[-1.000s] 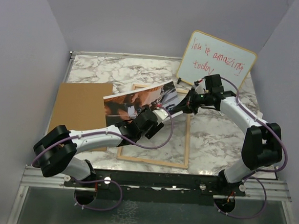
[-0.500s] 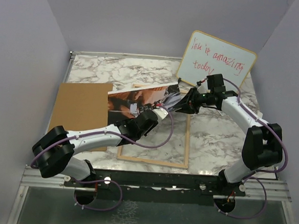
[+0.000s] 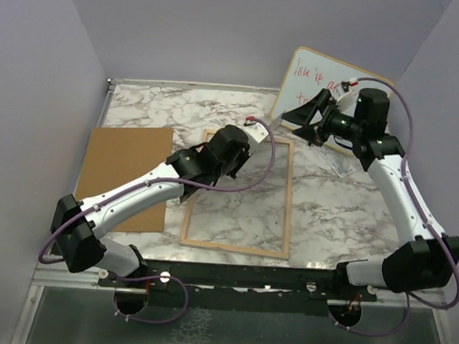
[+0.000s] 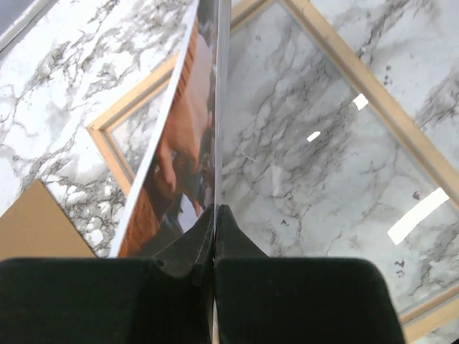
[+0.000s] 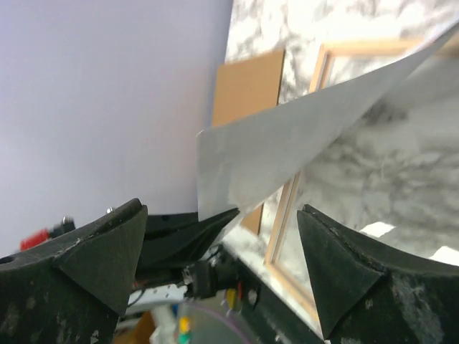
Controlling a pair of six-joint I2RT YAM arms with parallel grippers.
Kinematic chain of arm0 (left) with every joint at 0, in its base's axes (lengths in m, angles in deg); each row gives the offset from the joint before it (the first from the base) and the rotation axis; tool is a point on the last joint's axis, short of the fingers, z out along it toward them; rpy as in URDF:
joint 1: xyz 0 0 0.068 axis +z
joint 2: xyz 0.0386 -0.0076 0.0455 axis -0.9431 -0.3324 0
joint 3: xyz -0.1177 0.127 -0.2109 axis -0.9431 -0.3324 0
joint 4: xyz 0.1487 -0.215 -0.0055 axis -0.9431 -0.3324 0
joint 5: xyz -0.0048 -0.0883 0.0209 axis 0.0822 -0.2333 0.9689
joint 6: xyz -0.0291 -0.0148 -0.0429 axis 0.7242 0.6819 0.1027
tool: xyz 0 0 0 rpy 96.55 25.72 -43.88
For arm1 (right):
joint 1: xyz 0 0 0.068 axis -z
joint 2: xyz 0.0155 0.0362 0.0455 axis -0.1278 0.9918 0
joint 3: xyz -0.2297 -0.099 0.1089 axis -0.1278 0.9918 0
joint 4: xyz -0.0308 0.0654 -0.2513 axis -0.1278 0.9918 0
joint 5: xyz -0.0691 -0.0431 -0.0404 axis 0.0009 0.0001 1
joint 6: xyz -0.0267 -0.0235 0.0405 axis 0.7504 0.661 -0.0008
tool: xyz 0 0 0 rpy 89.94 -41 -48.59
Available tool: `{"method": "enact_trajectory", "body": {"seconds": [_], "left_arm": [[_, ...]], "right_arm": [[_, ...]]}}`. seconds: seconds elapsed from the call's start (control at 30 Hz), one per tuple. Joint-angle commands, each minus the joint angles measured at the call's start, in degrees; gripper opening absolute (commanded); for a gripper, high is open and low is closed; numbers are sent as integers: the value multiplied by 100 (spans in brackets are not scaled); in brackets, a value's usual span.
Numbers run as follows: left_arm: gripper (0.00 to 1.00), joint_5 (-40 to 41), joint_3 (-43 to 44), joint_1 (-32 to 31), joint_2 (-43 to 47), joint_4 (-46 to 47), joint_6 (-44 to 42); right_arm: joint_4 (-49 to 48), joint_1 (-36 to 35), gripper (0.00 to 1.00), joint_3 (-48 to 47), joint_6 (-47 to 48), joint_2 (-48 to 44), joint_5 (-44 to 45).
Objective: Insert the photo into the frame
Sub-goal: Turn over the photo from the photo frame.
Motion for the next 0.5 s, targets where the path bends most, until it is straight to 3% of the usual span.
{"method": "enact_trajectory", "body": {"seconds": [0.0, 0.2, 0.47], "left_arm": [[0, -1072, 932, 582, -179, -1219, 295], [0, -2144, 1746, 869, -232, -1684, 612], [0, -3124, 3385, 915, -700, -2168, 1459]], "right_arm": [[-145, 121, 94, -281, 600, -874, 1502], [-1120, 123, 100, 195, 666, -2124, 2996], [-341, 121, 100, 296, 581, -2281, 3738]]}}
